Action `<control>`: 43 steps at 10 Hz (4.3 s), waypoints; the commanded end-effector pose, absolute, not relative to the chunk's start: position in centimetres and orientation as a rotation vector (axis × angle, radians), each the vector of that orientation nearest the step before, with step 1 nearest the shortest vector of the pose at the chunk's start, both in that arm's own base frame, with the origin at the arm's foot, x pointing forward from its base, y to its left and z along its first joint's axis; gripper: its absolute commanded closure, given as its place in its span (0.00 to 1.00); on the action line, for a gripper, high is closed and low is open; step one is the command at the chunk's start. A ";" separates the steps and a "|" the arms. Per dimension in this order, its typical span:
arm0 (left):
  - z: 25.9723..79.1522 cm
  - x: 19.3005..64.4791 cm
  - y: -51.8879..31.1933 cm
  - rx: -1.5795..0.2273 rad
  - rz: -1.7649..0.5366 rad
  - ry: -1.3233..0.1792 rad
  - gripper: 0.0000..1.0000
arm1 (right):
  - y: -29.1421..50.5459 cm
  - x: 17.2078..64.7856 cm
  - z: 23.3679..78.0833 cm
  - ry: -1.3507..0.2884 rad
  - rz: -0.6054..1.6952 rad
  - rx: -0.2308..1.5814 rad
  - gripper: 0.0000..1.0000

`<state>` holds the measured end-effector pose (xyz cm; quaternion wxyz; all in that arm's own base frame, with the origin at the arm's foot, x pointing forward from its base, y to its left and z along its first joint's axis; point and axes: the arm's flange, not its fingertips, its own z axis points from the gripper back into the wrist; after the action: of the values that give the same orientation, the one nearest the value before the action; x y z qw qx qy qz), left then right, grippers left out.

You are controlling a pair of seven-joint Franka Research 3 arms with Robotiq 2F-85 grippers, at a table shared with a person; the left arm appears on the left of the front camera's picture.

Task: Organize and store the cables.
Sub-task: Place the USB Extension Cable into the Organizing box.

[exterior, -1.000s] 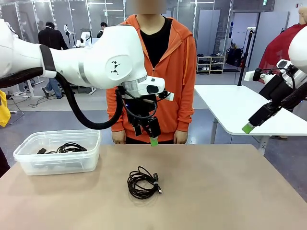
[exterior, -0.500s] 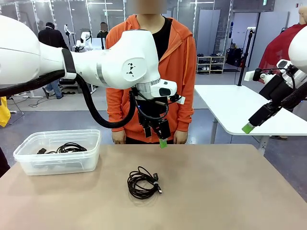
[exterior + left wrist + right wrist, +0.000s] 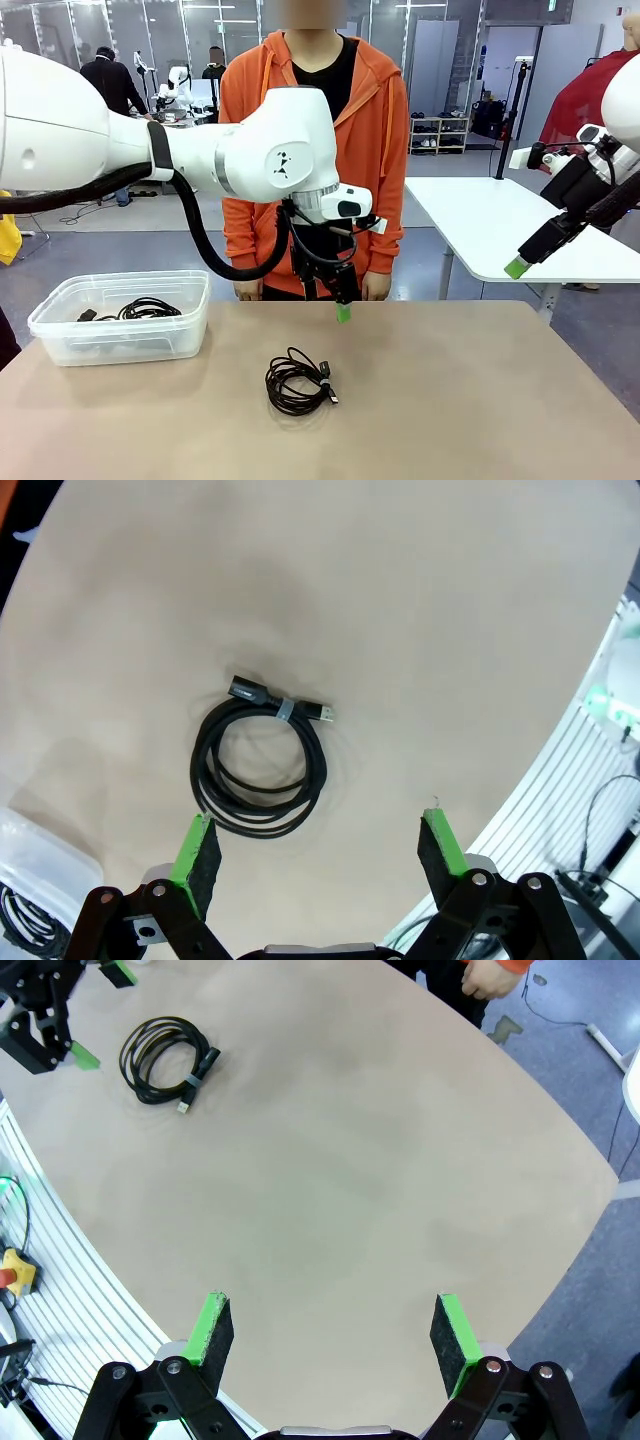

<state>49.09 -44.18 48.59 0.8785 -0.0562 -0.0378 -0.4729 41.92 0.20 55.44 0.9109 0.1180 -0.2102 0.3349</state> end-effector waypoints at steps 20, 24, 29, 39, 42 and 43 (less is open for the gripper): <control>42.0 51.2 -47.8 0.053 -0.219 -0.095 0.00 | 0.2 41.9 55.5 -0.435 0.672 0.250 0.00; 42.5 51.7 -46.9 -0.018 -0.294 -0.097 0.00 | 0.2 41.9 55.5 -0.435 0.672 0.250 0.00; 41.5 51.2 -47.7 0.011 -0.203 -0.085 0.00 | 0.2 41.9 55.5 -0.435 0.672 0.250 0.00; 36.1 50.2 -48.9 0.035 0.066 -0.073 0.00 | 0.2 41.9 55.5 -0.435 0.672 0.250 0.00; 34.4 50.9 -48.5 0.050 0.108 -0.109 0.00 | 0.2 41.9 55.5 -0.435 0.672 0.250 0.00; 33.8 51.2 -48.3 0.051 0.115 -0.099 0.00 | 0.2 41.9 55.5 -0.435 0.672 0.250 0.00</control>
<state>51.60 -48.49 34.59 0.9981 0.0233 -0.0346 0.0442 41.92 0.20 55.44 0.9109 0.1180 -0.2102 0.3348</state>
